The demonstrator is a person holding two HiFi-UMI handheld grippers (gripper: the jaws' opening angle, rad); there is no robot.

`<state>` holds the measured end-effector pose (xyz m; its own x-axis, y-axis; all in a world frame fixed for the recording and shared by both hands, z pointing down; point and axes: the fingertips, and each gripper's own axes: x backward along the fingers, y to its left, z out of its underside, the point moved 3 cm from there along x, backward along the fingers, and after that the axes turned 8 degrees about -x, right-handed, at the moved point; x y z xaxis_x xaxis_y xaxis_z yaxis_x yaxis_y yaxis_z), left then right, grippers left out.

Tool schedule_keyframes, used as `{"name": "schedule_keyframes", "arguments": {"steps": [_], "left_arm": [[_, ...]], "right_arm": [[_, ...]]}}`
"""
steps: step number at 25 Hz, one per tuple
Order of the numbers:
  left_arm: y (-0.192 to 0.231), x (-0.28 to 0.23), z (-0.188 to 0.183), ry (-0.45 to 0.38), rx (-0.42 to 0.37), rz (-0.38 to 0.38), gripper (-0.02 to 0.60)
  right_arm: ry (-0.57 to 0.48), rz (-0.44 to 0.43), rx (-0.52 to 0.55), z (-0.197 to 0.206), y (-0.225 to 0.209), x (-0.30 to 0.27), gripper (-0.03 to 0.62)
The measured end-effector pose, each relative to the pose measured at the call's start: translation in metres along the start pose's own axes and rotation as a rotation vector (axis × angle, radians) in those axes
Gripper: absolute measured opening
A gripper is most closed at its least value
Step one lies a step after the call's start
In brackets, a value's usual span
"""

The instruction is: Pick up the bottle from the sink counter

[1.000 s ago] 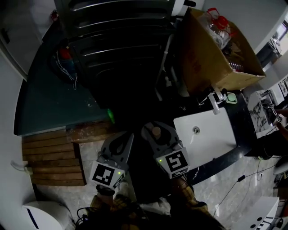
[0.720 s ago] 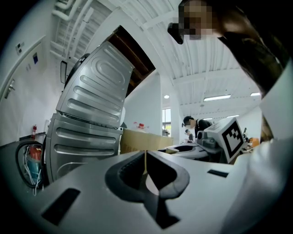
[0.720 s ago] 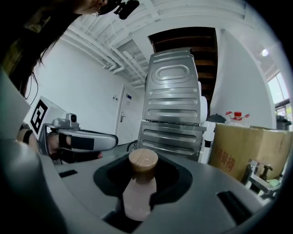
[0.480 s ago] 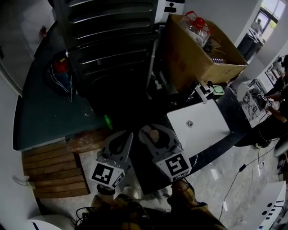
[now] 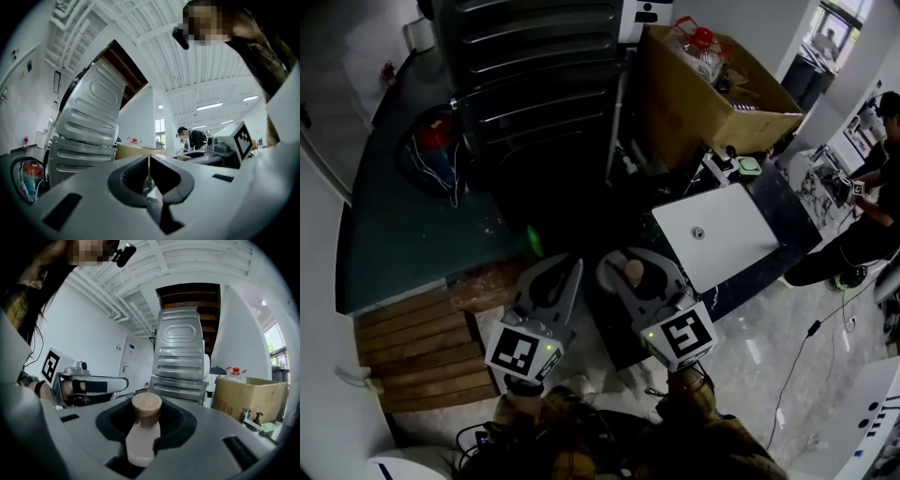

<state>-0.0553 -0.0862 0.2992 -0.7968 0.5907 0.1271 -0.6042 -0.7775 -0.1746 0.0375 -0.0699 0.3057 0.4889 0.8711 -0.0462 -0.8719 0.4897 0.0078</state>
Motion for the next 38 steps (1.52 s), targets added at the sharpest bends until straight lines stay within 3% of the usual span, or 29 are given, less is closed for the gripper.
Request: {"name": "schedule_keyframes", "arguments": {"steps": [18, 24, 29, 38], "left_arm": [[-0.031, 0.062, -0.029, -0.058, -0.022, 0.053, 0.025], [-0.031, 0.068, -0.032, -0.033, 0.01, 0.064, 0.025], [-0.021, 0.07, -0.032, -0.062, -0.025, 0.059, 0.025], [-0.012, 0.069, -0.032, -0.067, -0.016, 0.05, 0.025]], "right_arm": [[-0.016, 0.008, 0.021, -0.008, 0.067, 0.045, 0.121], [-0.002, 0.001, 0.017, -0.003, 0.072, 0.039, 0.121], [0.013, -0.009, 0.033, -0.006, 0.076, 0.032, 0.121], [0.007, -0.026, 0.046, -0.014, 0.076, 0.021, 0.121]]}}
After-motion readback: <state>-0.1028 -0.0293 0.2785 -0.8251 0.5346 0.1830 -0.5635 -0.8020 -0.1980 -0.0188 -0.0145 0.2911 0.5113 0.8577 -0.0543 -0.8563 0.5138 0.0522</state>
